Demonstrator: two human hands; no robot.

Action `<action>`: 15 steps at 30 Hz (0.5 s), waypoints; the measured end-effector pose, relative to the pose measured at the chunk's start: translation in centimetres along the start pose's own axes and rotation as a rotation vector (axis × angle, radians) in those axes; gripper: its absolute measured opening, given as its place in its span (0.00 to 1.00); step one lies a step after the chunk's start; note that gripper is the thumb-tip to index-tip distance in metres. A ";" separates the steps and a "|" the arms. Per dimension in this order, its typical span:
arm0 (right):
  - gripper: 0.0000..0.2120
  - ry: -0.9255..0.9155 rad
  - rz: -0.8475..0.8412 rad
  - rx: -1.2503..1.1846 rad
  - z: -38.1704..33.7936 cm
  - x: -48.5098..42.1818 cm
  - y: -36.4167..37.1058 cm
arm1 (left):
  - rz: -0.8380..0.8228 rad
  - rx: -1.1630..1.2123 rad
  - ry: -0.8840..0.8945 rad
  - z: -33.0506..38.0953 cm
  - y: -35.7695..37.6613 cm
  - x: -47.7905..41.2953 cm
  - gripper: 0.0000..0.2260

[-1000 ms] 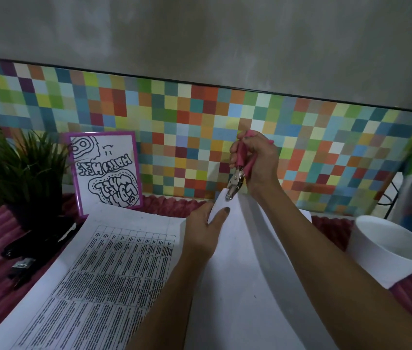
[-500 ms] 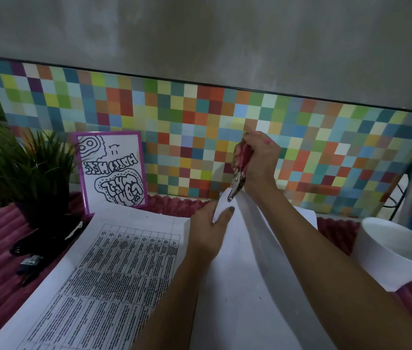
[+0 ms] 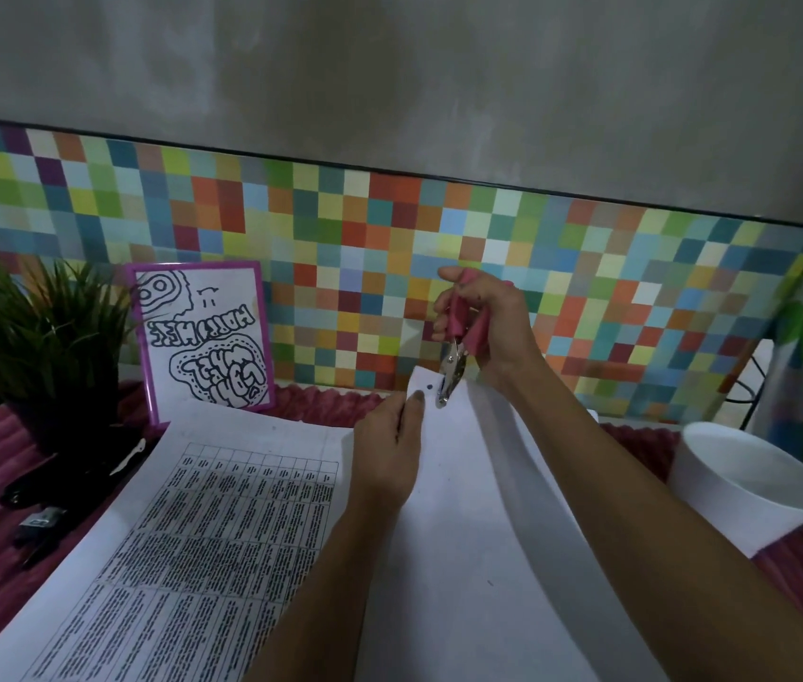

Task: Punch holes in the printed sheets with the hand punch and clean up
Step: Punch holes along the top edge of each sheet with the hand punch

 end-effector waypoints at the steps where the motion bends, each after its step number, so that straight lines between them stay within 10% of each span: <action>1: 0.25 0.003 0.017 0.017 -0.2 0.1 -0.3 | 0.004 -0.003 0.008 -0.1 -0.1 0.0 0.20; 7: 0.09 -0.004 0.198 0.031 -1.6 1.4 -4.3 | -0.015 0.023 -0.016 -0.7 -0.2 -0.2 0.18; 15: 0.11 -0.051 0.297 0.034 -1.7 2.2 -7.3 | -0.037 0.046 -0.006 -0.8 0.0 0.1 0.17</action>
Point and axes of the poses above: each hand's wrist, its own x-axis away from the middle knuckle, its own y-axis out of the palm, z = x × y, the point moved 2 cm from there along -x, towards the middle knuckle, and after that the axes turned 9 degrees about -z, right-handed, at the moved point
